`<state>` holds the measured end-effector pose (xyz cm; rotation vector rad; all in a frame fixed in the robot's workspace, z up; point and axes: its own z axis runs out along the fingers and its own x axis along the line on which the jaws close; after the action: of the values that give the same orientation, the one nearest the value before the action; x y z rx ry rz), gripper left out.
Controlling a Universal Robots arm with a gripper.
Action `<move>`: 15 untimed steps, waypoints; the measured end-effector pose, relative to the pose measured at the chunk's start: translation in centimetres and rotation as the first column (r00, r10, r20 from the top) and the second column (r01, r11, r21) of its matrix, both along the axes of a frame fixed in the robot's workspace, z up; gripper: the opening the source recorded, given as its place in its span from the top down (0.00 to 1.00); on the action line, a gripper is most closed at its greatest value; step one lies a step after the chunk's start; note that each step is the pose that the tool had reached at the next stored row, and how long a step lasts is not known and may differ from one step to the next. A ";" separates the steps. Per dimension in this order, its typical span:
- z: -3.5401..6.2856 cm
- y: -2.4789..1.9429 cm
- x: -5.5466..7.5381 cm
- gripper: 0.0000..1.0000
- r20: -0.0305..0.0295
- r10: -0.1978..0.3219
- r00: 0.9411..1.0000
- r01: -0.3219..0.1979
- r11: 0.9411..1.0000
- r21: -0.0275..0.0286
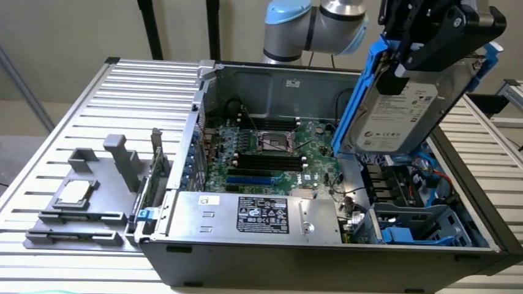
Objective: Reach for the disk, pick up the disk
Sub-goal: 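Pick up the disk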
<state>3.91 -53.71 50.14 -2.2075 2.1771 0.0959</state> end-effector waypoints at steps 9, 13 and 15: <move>0.00 -2.49 2.4 0.67 0.000 0.000 1.000 0.000 1.000 0.000; 0.02 -3.58 3.5 0.67 0.000 0.000 1.000 0.000 1.000 0.000; 0.02 -4.12 4.0 0.67 0.000 0.000 1.000 0.000 1.000 0.000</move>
<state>7.94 -57.83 50.16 -2.2074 2.1772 0.0960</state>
